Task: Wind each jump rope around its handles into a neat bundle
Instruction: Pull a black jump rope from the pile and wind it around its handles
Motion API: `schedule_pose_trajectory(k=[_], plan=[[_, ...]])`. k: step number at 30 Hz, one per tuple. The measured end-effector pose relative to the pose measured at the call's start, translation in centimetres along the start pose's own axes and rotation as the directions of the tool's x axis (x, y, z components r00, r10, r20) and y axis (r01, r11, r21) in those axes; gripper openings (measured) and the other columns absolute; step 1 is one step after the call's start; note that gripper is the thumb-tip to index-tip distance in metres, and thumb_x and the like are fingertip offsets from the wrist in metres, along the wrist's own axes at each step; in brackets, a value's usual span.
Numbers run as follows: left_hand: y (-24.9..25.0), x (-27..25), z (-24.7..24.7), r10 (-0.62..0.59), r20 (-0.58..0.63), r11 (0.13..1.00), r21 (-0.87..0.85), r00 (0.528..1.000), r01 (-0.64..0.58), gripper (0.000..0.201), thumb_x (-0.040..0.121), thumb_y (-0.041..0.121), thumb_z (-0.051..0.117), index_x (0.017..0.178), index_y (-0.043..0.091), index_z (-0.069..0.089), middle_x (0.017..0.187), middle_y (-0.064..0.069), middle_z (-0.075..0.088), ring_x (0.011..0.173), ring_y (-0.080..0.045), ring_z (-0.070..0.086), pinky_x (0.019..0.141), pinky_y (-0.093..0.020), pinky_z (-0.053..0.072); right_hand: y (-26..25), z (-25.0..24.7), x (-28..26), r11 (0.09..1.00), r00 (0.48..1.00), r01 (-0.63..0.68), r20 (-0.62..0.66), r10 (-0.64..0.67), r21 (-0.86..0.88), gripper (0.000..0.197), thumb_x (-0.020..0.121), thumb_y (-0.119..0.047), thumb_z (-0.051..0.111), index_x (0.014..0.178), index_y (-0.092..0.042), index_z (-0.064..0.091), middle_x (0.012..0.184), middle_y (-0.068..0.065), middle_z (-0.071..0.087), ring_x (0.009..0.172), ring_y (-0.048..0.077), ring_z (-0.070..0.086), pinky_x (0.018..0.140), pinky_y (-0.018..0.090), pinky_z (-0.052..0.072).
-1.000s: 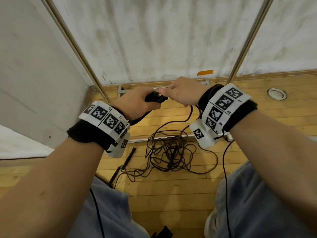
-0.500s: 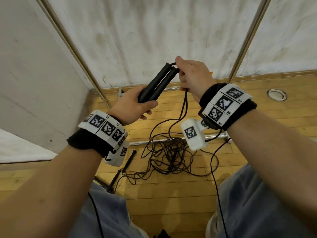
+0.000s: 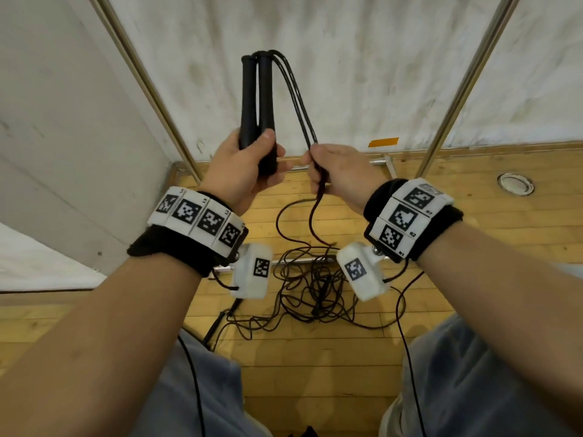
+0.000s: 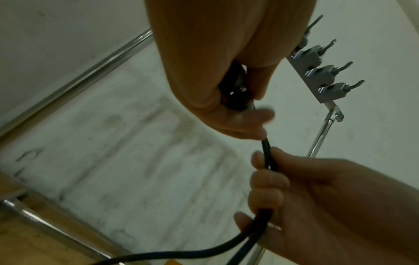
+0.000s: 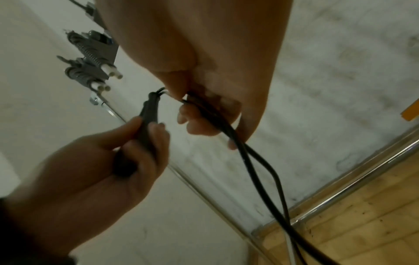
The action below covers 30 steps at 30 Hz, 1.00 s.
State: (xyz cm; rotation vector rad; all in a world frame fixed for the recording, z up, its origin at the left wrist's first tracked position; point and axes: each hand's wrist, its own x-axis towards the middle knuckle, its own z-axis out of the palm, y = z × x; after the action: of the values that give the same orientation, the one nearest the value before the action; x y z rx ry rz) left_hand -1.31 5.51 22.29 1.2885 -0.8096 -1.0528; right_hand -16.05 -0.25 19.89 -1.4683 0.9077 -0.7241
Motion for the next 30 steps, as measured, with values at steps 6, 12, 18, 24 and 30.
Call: schedule_pose_trajectory(k=[6, 12, 18, 24, 30], plan=[[-0.7, 0.6, 0.6, -0.034, -0.059, 0.999, 0.030, 0.998, 0.036, 0.017, 0.091, 0.018, 0.063, 0.101, 0.009, 0.054, 0.075, -0.003, 0.058, 0.056, -0.012, 0.055, 0.047, -0.020, 0.046, 0.6, 1.5, -0.5, 0.999, 0.998, 0.032, -0.057, -0.032, -0.014, 0.028, 0.099, -0.014, 0.040, 0.101, 0.001, 0.063, 0.062, 0.002, 0.053, 0.053, 0.014, 0.047, 0.053, 0.027, 0.040], [-0.9, 1.0, 0.2, -0.058, -0.113, 0.997, 0.048, 0.992, 0.064, 0.014, 0.086, 0.012, 0.068, 0.095, 0.006, 0.060, 0.075, -0.004, 0.064, 0.058, -0.012, 0.059, 0.046, -0.019, 0.046, 1.3, 1.7, -0.8, 0.995, 0.993, 0.058, -0.099, -0.065, -0.076, 0.029, 0.097, -0.021, 0.045, 0.080, -0.014, 0.067, 0.061, 0.001, 0.058, 0.061, 0.016, 0.057, 0.073, 0.040, 0.050], [-0.7, 1.3, 0.1, -0.153, -0.080, 0.987, -0.067, 0.985, 0.148, 0.012, 0.095, 0.021, 0.058, 0.103, 0.013, 0.054, 0.084, -0.007, 0.069, 0.067, -0.016, 0.066, 0.076, -0.038, 0.059, 1.9, 2.7, -1.2, 0.993, 0.998, 0.070, 0.003, -0.070, -0.096, 0.034, 0.100, -0.020, 0.040, 0.077, -0.011, 0.064, 0.062, 0.001, 0.059, 0.060, 0.016, 0.059, 0.077, 0.043, 0.053], [-1.0, 1.1, 0.4, -0.257, 0.085, 0.947, -0.178, 0.963, 0.268, 0.023, 0.099, 0.026, 0.049, 0.115, 0.009, 0.050, 0.097, -0.015, 0.073, 0.091, -0.026, 0.072, 0.081, -0.035, 0.056, 3.0, 3.6, -1.7, 0.976, 0.992, 0.029, 0.128, -0.001, -0.214, 0.040, 0.100, -0.029, 0.039, 0.071, -0.016, 0.063, 0.061, 0.002, 0.060, 0.067, 0.023, 0.061, 0.089, 0.051, 0.049], [-0.4, 1.1, 0.6, -0.204, -0.014, 0.937, -0.292, 0.979, 0.191, 0.016, 0.098, 0.021, 0.051, 0.106, 0.007, 0.051, 0.081, -0.009, 0.073, 0.053, -0.014, 0.058, 0.050, -0.025, 0.049, 3.3, 4.0, -2.1, 0.981, 0.986, -0.037, 0.155, 0.068, -0.192, 0.048, 0.097, -0.047, 0.037, 0.070, -0.016, 0.061, 0.056, -0.003, 0.048, 0.051, 0.011, 0.046, 0.059, 0.028, 0.041]])
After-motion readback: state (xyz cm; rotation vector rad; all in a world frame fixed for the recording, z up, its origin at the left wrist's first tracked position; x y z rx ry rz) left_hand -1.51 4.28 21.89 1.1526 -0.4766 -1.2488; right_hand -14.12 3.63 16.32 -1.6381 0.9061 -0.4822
